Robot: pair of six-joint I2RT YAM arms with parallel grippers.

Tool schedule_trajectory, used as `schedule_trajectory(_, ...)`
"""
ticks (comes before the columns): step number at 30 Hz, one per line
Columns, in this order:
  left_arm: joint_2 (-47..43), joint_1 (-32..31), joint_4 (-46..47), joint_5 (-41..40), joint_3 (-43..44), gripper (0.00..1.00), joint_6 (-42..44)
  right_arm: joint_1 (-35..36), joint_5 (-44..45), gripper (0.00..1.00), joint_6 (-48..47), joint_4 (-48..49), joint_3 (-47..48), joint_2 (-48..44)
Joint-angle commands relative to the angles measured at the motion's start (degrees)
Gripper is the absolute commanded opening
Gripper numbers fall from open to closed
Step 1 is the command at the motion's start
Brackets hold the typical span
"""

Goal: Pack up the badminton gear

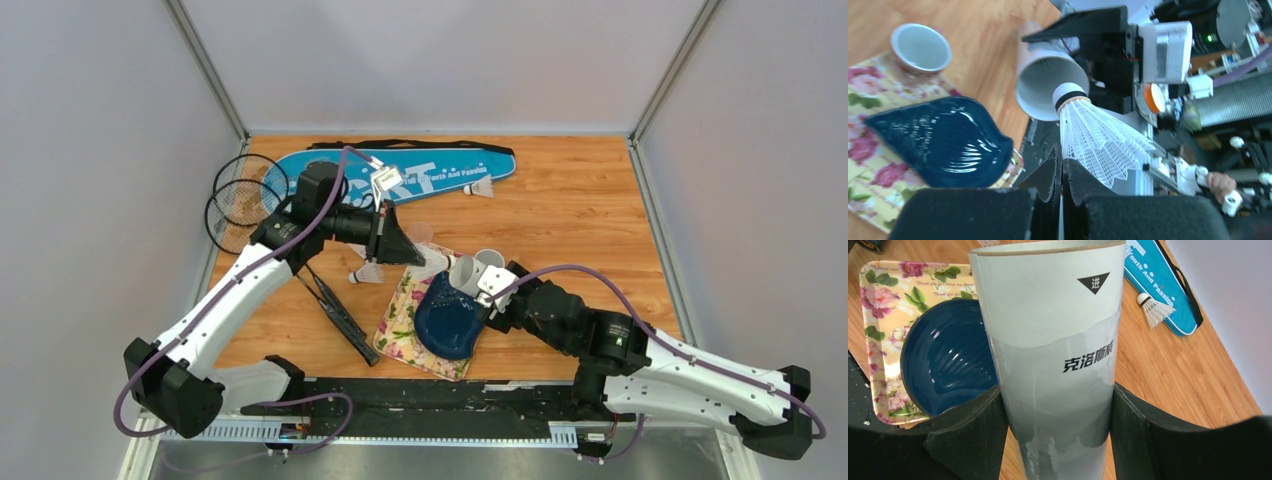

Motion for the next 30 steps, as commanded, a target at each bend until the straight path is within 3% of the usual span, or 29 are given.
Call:
schedule_trajectory(1,2.53,-4.66,0.31,3.77,1.92,0.0,0.81,0.27,-1.99,0.33,-1.29,1.57,2.4,-1.14)
schedule_trajectory(13,13.61,-11.96,-6.36,-6.68,11.4,0.0,2.04,2.46,-1.03,0.33,-1.82,2.27,2.49,-2.81)
schedule_trajectory(16,13.88,-12.49,-6.72,-11.95,12.37,0.12,0.56,2.55,-1.47,0.33,-1.56,2.89,2.05,-3.69)
schedule_trajectory(18,12.75,-12.49,-5.41,-13.55,12.56,0.49,-0.85,2.55,-1.29,0.33,-1.38,2.8,2.05,-3.96)
schedule_trajectory(20,11.69,-12.49,-3.21,-13.46,11.77,0.71,-2.26,2.55,-0.51,0.32,-1.21,2.71,2.14,-4.22)
schedule_trajectory(22,10.02,-12.4,-2.5,-13.03,10.8,0.75,-2.7,2.55,-0.06,0.33,-1.12,3.33,1.79,-4.75)
schedule_trajectory(23,9.75,-12.4,-2.58,-12.5,10.71,0.83,-2.53,2.64,0.11,0.32,-1.12,3.68,1.61,-5.01)
schedule_trajectory(27,4.33,-10.31,-2.51,-14.86,8.7,0.84,-0.68,2.64,1.52,0.32,-0.77,3.86,1.52,-5.01)
schedule_trajectory(30,-0.95,-6.44,4.09,-15.83,2.72,0.84,-5.59,2.64,1.52,0.31,-0.59,4.73,1.08,-5.1)
